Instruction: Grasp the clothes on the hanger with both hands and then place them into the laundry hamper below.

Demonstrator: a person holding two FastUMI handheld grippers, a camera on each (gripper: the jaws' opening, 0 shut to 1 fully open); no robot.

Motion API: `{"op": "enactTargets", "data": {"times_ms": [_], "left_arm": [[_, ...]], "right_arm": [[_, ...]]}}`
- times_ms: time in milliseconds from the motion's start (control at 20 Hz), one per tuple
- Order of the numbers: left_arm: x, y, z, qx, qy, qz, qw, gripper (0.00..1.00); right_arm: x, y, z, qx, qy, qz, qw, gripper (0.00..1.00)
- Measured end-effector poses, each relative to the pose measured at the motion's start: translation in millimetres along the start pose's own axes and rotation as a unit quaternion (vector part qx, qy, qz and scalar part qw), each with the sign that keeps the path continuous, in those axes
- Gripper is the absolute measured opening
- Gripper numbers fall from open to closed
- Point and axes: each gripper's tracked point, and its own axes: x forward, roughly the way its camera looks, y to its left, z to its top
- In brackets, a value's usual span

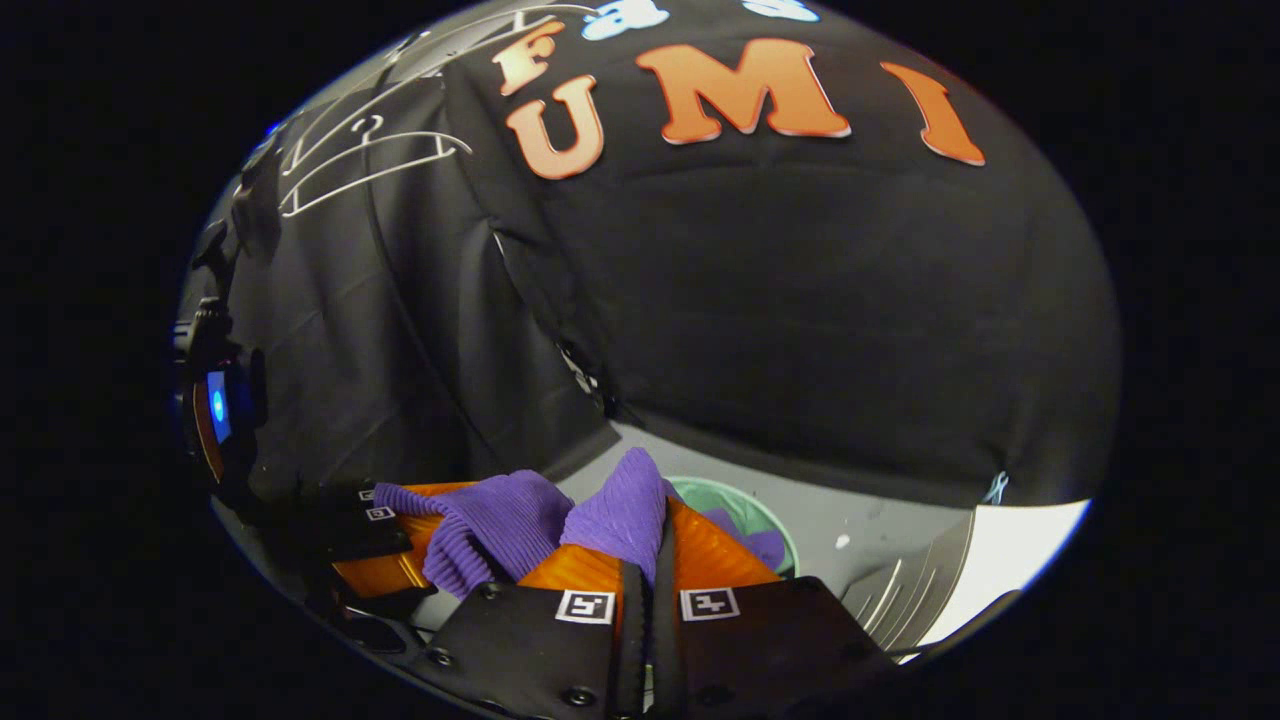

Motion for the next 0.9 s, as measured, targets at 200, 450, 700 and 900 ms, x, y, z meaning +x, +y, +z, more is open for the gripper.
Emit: {"op": "enactTargets", "data": {"times_ms": [200,450,700,900], "left_arm": [[-2.1,1.5,-22.9,-0.066,0.033,0.007,0.997,0.12],[-9.5,5.3,-30.8,-0.086,0.036,0.02,0.995,0.29],[-8.6,20.7,-28.2,-0.077,0.029,0.048,0.995,0.82],[-19.4,28.8,-25.7,-0.075,0.028,0.061,0.995,0.98]], "right_arm": [[6.5,-19.9,-35.2,0.043,0.04,-0.02,0.998,0.12],[2.2,-23.5,-37.9,0.043,0.043,-0.027,0.998,0.37],[4.4,-19.6,-30.7,0.008,0.037,-0.022,0.999,0.93],[-0.1,-22.3,-27.5,0.005,0.031,-0.035,0.999,0.98]]}}
